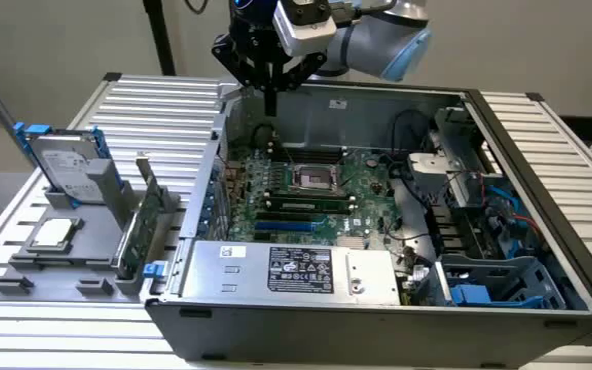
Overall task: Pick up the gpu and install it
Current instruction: 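Reach for the gpu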
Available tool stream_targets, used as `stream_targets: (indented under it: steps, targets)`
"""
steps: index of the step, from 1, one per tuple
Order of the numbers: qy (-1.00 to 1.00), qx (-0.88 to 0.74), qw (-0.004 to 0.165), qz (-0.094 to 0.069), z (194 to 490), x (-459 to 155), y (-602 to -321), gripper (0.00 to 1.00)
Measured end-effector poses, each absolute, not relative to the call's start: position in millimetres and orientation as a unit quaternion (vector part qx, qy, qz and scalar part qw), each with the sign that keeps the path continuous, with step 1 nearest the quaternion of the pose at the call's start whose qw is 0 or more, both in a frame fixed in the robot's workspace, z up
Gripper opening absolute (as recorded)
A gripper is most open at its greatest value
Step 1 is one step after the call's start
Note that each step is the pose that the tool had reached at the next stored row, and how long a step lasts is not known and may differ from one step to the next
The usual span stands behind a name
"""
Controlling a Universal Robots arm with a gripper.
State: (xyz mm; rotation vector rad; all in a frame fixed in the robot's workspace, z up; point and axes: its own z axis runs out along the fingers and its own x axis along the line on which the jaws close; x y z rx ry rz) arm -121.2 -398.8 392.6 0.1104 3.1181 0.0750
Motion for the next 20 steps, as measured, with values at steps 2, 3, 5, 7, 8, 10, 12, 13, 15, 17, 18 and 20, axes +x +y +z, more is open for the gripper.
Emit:
stream_targets:
  steps: [2,3,5,7,8,10,12,13,15,17,18,20]
  targets:
    - [0.999,0.035,0.01,0.024,393,-121,-399,0.11]
    - [0.999,0.035,0.01,0.024,393,-121,-399,0.11]
    - [0.999,0.035,0.01,0.024,393,-121,-399,0.11]
    - [0.999,0.035,0.01,0.024,393,-121,-399,0.11]
    - [0.999,0.035,0.01,0.024,393,-121,-399,0.11]
    - [0.999,0.035,0.01,0.024,393,-121,-399,0.11]
    - [0.999,0.035,0.01,0.024,393,-121,-399,0.11]
    - [0.999,0.035,0.01,0.024,393,-121,-399,0.11]
    - [0.999,0.035,0.01,0.024,393,-122,-399,0.11]
    - [0.999,0.035,0.01,0.024,393,-129,-401,0.11]
    - [0.999,0.035,0.01,0.024,393,-132,-401,0.11]
    - [0.999,0.034,0.01,0.024,393,-139,-404,0.11]
